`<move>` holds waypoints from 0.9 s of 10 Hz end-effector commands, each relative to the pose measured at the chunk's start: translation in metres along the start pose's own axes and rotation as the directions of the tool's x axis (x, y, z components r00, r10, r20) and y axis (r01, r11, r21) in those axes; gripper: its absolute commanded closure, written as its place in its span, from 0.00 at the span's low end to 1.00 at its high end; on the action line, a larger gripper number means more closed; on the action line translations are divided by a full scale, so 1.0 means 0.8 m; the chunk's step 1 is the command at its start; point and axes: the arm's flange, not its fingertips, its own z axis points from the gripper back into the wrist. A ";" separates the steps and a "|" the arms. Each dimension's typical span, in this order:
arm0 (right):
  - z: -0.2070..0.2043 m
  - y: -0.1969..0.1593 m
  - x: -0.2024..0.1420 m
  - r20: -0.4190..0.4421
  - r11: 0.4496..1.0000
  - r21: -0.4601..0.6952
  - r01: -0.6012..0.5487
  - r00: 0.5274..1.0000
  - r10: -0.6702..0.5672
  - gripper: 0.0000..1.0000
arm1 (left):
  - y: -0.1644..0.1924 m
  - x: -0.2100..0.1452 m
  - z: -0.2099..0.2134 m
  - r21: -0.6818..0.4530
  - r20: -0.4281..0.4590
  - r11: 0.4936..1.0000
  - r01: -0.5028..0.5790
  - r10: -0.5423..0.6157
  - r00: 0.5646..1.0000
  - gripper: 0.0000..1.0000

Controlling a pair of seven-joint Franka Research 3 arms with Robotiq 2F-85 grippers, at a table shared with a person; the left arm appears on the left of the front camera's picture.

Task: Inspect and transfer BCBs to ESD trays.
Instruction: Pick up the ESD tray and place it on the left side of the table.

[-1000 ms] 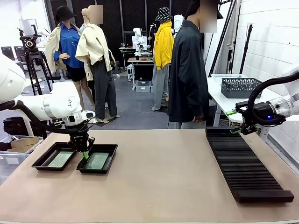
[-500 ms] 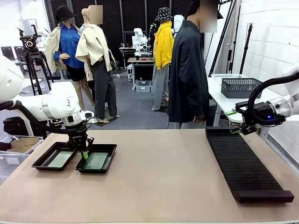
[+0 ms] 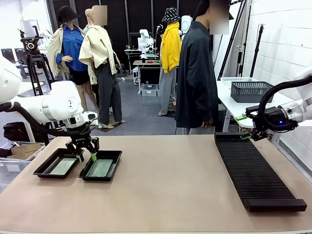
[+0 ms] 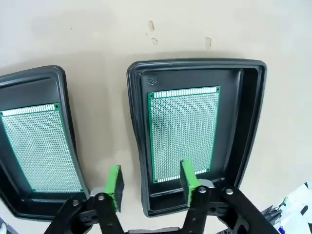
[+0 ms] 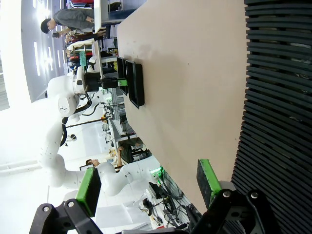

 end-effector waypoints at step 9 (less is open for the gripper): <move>-0.003 0.003 -0.001 -0.001 1.000 -0.005 0.008 1.000 -0.008 0.00 | -0.006 -0.007 0.010 -0.005 -0.005 1.000 0.004 -0.004 1.000 0.00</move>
